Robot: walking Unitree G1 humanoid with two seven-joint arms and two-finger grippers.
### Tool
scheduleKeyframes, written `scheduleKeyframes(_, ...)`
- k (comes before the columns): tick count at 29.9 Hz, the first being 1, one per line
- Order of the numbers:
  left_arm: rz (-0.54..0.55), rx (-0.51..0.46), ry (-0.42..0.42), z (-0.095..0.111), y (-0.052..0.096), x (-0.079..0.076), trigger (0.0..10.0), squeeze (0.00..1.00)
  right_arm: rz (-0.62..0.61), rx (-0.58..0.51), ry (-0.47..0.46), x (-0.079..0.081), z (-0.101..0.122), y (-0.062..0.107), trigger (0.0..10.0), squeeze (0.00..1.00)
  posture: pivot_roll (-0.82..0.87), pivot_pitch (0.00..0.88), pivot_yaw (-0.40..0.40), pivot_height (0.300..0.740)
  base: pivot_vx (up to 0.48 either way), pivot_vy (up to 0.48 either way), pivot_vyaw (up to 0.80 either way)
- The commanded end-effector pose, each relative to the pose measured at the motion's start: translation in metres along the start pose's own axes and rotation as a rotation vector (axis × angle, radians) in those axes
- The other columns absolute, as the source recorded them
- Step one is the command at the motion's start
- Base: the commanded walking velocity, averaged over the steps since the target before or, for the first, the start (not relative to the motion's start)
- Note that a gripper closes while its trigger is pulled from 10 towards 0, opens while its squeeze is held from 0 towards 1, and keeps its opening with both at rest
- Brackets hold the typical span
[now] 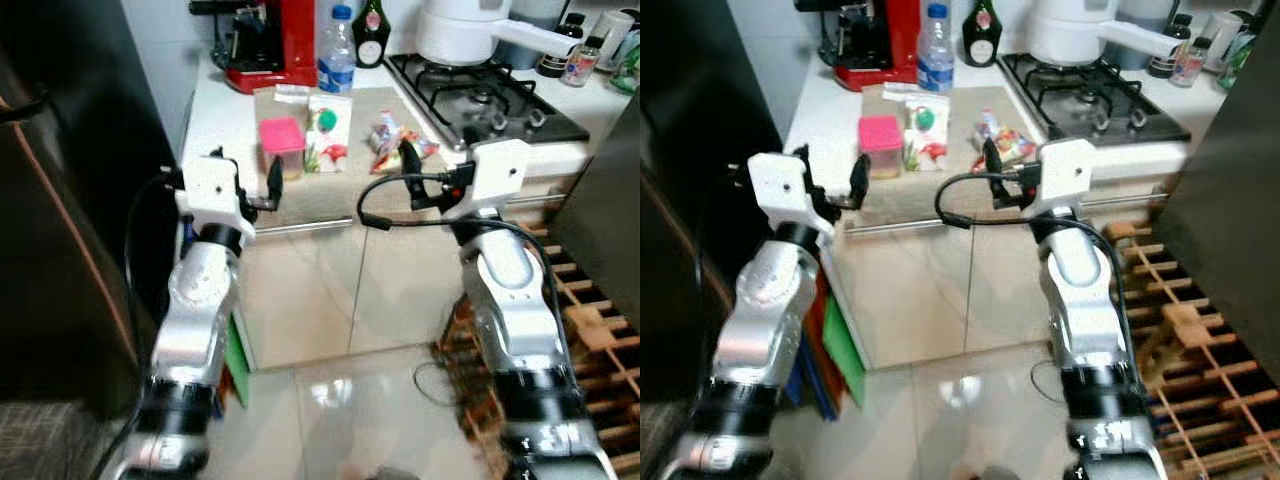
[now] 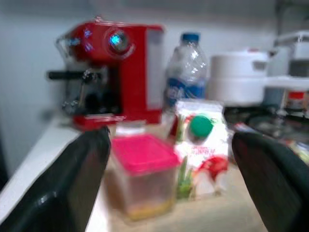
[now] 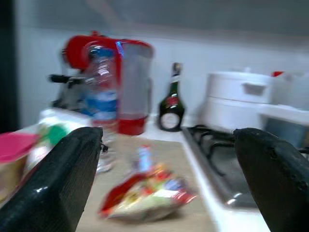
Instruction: Restocking fridge
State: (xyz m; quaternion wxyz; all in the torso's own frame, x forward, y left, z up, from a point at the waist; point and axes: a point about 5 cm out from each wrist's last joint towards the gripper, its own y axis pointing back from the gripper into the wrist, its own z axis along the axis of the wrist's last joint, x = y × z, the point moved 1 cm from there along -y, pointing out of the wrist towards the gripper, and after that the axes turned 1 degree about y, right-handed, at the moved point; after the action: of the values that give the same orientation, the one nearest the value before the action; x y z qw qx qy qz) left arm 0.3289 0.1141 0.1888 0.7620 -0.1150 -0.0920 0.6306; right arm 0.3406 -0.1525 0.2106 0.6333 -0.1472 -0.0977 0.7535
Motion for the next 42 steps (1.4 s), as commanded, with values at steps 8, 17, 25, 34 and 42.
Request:
scheduleKeyframes(8,-0.02,-0.091,-0.03,0.022,-0.003,-0.002,10.0,0.0,0.09,-0.286,0.005,0.015,0.091,-0.054,10.0,0.0,-0.03,0.0,0.016,0.74,0.48,0.0,0.0)
scheduleKeyframes(17,-0.044,-0.104,-0.03,0.04,-0.01,-0.013,10.0,0.0,0.104,-0.283,0.005,0.015,0.122,-0.101,10.0,0.0,0.02,0.0,-0.024,0.74,0.099,0.0,0.0)
scheduleKeyframes(25,-0.193,-0.137,0.023,0.063,-0.015,-0.025,10.0,0.0,0.035,-0.163,-0.121,0.001,0.118,-0.124,10.0,0.0,0.08,0.0,-0.054,0.74,0.0,0.0,0.0)
scheduleKeyframes(34,-0.32,-0.121,0.066,0.077,-0.008,-0.033,10.0,0.0,-0.029,-0.035,-0.137,-0.007,0.103,-0.131,10.0,0.0,0.13,0.0,-0.049,0.74,0.0,0.0,0.0)
scheduleKeyframes(42,-0.333,-0.133,0.083,0.091,-0.006,-0.032,10.0,0.0,-0.072,0.045,-0.116,-0.015,0.093,-0.133,10.0,0.0,0.15,0.0,-0.054,0.74,0.0,0.0,0.0)
